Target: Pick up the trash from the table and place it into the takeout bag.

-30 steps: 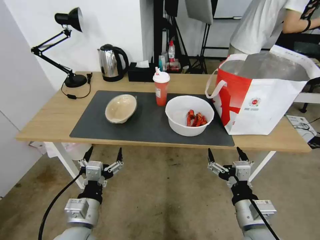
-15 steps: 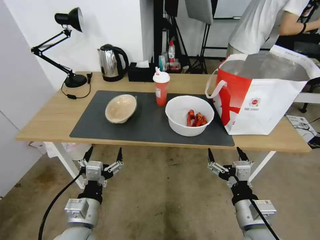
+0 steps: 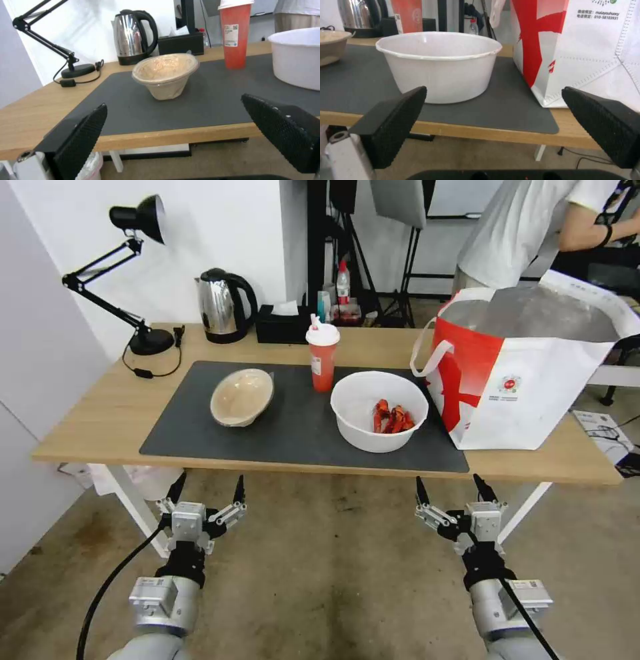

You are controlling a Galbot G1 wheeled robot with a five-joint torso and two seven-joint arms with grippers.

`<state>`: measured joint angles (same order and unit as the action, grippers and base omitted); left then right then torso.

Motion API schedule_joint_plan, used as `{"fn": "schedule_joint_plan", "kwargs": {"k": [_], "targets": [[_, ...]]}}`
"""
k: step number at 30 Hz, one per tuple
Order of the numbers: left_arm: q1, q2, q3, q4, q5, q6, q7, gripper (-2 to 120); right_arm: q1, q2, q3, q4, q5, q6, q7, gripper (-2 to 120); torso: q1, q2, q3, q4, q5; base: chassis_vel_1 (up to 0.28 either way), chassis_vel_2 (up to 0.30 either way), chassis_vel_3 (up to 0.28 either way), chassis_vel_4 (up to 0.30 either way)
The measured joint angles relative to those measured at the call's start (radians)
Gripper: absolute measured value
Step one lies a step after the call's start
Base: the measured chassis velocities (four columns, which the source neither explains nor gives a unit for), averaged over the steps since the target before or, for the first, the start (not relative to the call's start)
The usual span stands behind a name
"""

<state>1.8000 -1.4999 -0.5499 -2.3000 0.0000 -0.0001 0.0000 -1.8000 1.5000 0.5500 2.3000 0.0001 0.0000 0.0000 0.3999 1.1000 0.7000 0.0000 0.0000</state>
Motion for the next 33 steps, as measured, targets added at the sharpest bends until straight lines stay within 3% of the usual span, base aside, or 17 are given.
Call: {"fn": "schedule_joint_plan", "kwargs": {"k": [6,10,14,15,20,29,32,33], "targets": [[-0.032,-0.006,0.001,0.035,0.008,-0.059,-0.007,100,0.018,0.002,-0.002,-0.019,-0.012,0.032,0.006,100,0.000,0.000,0.000,-0.0001,-0.0002,0.000,0.000,0.000,0.000],[-0.105,-0.022,0.003,0.114,0.033,-0.195,-0.030,100,0.085,0.013,-0.015,-0.097,-0.060,0.157,0.036,100,0.000,0.000,0.000,0.0000,0.0000,0.000,0.000,0.000,0.000],[-0.148,-0.032,0.005,0.161,0.048,-0.275,-0.043,100,0.125,0.019,-0.022,-0.144,-0.089,0.233,0.053,100,0.000,0.000,0.000,0.0000,0.0000,0.000,0.000,0.000,0.000],[-0.178,-0.038,0.006,0.193,0.058,-0.331,-0.052,100,0.156,0.024,-0.027,-0.180,-0.112,0.291,0.067,100,0.000,0.000,0.000,0.0000,0.0000,0.000,0.000,0.000,0.000],[-0.226,-0.049,0.008,0.246,0.075,-0.422,-0.067,100,0.203,0.031,-0.036,-0.235,-0.146,0.380,0.088,100,0.000,0.000,0.000,0.0000,-0.0001,0.000,0.000,0.000,0.000],[-0.358,-0.078,0.012,0.389,0.119,-0.668,-0.106,100,0.332,0.051,-0.058,-0.384,-0.238,0.621,0.144,100,0.000,0.000,0.000,0.0000,0.0000,0.000,0.000,0.000,0.000],[-0.386,-0.084,0.017,0.419,0.113,-0.685,-0.106,100,0.354,0.054,-0.062,-0.410,-0.254,0.662,0.154,100,0.000,0.000,0.000,0.0006,0.0004,0.000,0.000,0.000,0.000],[-0.414,-0.091,0.028,0.439,0.096,-0.675,-0.098,100,0.373,0.058,-0.067,-0.432,-0.268,0.698,0.162,100,0.000,0.000,0.000,-0.0007,-0.0006,0.000,0.000,0.000,0.000]]}}
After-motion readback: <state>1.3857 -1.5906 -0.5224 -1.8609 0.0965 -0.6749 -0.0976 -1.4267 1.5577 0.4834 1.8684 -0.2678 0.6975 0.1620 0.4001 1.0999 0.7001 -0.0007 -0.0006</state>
